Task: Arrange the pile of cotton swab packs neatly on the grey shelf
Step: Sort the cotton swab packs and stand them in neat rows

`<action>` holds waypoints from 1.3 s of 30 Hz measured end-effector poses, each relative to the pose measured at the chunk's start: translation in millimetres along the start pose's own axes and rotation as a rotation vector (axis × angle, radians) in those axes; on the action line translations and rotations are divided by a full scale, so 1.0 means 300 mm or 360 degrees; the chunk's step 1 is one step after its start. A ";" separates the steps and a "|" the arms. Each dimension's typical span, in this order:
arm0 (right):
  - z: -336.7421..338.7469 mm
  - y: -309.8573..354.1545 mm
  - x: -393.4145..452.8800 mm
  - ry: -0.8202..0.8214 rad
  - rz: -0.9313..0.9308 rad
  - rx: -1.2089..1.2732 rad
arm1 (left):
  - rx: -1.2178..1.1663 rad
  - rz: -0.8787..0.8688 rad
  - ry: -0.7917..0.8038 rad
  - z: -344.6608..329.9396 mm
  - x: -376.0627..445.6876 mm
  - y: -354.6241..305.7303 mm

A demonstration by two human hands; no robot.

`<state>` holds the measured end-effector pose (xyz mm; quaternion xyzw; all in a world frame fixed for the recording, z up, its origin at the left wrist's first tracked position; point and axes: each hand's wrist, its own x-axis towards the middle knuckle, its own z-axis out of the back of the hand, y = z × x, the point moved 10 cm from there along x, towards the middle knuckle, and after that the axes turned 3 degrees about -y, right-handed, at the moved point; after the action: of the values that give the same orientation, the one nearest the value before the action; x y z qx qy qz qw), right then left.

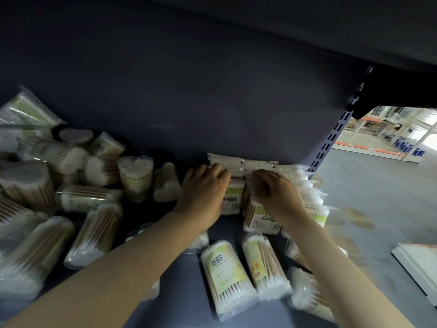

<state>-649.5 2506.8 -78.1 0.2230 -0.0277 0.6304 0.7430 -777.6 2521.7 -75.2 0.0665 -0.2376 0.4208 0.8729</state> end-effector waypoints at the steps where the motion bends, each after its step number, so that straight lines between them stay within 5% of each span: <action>1: 0.001 0.000 -0.001 -0.0002 0.0000 -0.0003 | 0.0016 -0.0019 0.0009 -0.007 0.001 0.001; 16: 0.001 0.006 -0.005 -0.0020 0.0007 0.0035 | 0.0143 -0.0100 -0.0173 0.005 0.035 -0.016; 29: 0.004 0.010 -0.007 -0.0035 0.0013 0.0011 | 0.0044 -0.0060 -0.0051 -0.011 0.038 -0.003; 39: 0.092 0.119 -0.010 -0.0354 0.0133 0.0131 | -0.0210 -0.0014 -0.0091 0.065 -0.021 0.027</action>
<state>-677.4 2497.8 -43.6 0.3206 -0.0934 0.6327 0.6988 -794.0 2516.2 -61.7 0.0219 -0.2895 0.3983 0.8701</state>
